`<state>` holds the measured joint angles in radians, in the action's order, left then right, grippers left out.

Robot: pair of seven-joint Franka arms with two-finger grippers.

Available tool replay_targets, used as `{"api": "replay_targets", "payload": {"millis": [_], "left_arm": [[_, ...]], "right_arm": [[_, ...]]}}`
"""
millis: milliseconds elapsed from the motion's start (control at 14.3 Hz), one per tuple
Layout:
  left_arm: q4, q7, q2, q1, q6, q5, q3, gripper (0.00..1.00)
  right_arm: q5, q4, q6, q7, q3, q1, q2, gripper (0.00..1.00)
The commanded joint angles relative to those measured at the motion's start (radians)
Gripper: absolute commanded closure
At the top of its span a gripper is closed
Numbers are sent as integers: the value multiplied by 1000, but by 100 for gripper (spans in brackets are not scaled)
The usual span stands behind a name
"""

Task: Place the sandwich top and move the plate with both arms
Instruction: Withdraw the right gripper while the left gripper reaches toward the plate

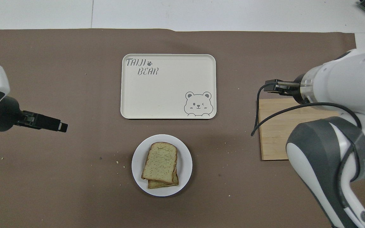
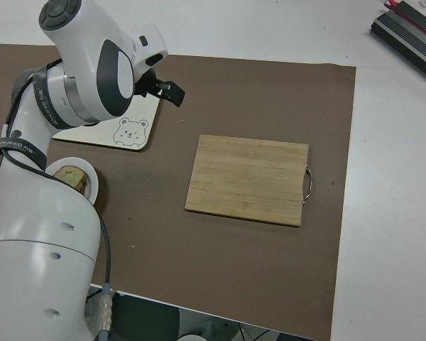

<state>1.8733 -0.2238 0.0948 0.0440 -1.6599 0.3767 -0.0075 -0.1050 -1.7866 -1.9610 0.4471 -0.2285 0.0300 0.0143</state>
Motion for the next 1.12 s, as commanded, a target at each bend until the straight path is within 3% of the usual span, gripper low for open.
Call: {"api": "replay_targets", "payload": {"millis": [0, 70, 349, 489, 698, 838, 1048], "left_arm": [[263, -41, 101, 7, -211, 112, -5, 0], [327, -104, 111, 10, -291, 161, -5, 0], [472, -131, 144, 19, -415, 287, -9, 0], [553, -135, 141, 74, -538, 374, -8, 0], [670, -213, 128, 160, -707, 601, -8, 0], [705, -274, 112, 217, -799, 715, -8, 0], [730, -348, 95, 249, -827, 832, -8, 0]], "right_arm": [[44, -8, 40, -8, 32, 10, 50, 0], [47, -10, 56, -10, 44, 10, 61, 0], [47, -10, 112, -27, 109, 10, 90, 0], [47, -10, 143, -94, 141, 10, 101, 0], [47, -10, 177, -178, 199, 10, 113, 0], [48, -10, 195, -252, 238, 10, 125, 0], [50, -8, 215, -388, 294, 10, 127, 0]]}}
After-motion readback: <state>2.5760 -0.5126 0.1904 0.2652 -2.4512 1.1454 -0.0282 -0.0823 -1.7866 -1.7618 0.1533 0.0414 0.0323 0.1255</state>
